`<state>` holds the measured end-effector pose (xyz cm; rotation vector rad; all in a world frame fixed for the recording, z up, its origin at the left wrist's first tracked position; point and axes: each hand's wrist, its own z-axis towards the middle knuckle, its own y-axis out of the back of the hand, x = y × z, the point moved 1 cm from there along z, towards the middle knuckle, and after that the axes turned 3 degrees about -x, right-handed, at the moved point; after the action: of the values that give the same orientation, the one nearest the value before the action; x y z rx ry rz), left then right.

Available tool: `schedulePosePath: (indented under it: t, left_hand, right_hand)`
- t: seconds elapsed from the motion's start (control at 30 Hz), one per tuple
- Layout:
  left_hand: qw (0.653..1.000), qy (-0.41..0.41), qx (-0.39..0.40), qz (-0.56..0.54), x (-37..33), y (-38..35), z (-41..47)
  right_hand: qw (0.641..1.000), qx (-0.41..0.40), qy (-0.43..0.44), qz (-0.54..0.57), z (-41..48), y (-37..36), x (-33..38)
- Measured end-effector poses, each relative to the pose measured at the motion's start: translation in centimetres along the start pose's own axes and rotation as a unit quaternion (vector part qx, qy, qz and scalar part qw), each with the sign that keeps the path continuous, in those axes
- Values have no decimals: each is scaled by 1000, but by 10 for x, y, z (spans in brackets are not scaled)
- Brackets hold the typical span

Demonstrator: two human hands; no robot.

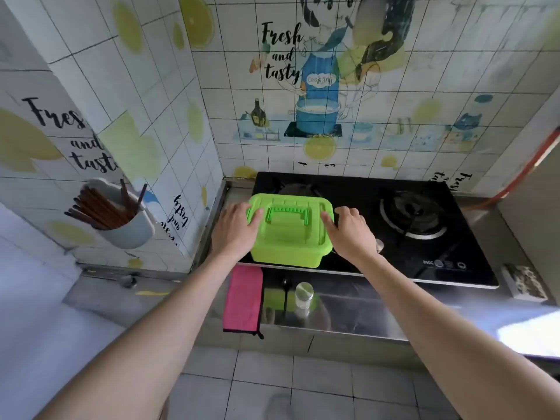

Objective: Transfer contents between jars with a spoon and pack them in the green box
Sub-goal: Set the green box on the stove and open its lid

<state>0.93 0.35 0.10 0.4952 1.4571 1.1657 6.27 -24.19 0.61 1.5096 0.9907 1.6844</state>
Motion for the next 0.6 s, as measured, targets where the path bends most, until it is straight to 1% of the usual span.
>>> schedulePosePath:
  t: [0.2, 0.27, 0.47, 0.6]
  left_hand:
    - [997, 69, 22, 11, 21, -14, 28]
    - [996, 85, 17, 13, 28, -21, 36]
    - [993, 101, 29, 45, 44, -45, 53]
    - [993, 109, 25, 38, 51, -57, 65]
  right_hand:
    - [998, 0, -57, -16, 15, -15, -5]
    - [997, -4, -69, -19, 19, -17, -6]
    - [996, 3, -85, -13, 31, -32, -9]
    - [995, 10, -94, -17, 41, -44, -10]
